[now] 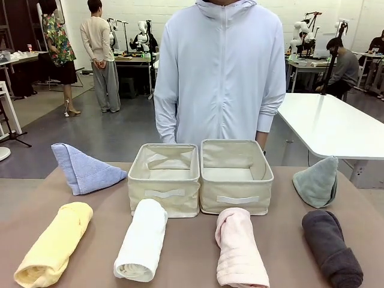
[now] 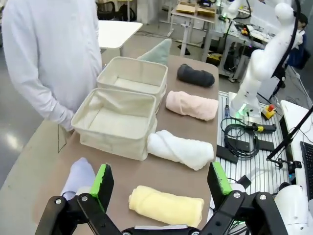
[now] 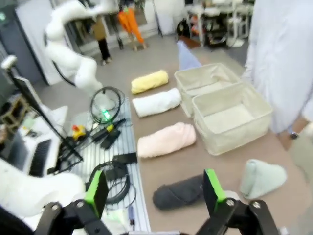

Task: Sort the towels based on their folding style.
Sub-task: Pick up one triangle-folded towel and place it in the left Fabric basket.

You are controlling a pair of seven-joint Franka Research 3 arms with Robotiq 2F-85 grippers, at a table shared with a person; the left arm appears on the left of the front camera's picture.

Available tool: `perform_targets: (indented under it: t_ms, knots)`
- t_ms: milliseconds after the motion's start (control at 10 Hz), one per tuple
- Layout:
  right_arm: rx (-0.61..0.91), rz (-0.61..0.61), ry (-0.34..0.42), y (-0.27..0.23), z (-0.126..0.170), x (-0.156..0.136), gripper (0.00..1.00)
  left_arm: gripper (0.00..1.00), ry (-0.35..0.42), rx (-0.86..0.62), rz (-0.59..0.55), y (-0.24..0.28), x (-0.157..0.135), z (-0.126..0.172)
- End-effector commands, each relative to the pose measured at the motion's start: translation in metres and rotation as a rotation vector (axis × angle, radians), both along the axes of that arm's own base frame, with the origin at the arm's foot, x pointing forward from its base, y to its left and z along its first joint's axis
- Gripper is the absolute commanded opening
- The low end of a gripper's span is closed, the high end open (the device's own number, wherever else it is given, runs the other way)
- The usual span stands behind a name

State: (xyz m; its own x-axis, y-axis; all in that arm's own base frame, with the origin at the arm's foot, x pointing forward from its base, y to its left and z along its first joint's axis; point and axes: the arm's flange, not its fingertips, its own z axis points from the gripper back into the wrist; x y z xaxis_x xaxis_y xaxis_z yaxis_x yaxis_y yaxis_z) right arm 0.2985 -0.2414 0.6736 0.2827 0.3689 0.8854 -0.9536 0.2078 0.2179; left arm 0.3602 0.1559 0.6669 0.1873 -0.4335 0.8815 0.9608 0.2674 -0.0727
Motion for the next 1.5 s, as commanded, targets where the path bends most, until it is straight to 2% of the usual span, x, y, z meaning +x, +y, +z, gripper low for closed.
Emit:
perform_targets:
  t_ms: [0, 100, 200, 300, 1400]
  knots:
    - [0.115, -0.037, -0.068, 0.002, -0.002, 0.003, 1.0, 1.0, -0.015, 0.001, 0.055, 0.003, -0.007, -0.008]
    - [0.123, -0.036, -0.065, 0.003, -0.003, 0.005, 1.0, 1.0, -0.023, 0.032, 0.076, -0.001, -0.011, -0.009]
    - [0.113, -0.02, -0.064, 0.01, -0.003, 0.014, 1.0, 1.0, 0.001, 0.156, 0.114, -0.013, -0.015, -0.008]
    - [0.088, -0.04, -0.048, -0.005, 0.002, 0.002, 1.0, 1.0, 0.013, 0.013, 0.054, 0.011, -0.003, -0.008]
    - [0.088, -0.04, -0.048, -0.005, 0.002, 0.002, 1.0, 1.0, 0.013, 0.013, 0.054, 0.011, -0.003, -0.008]
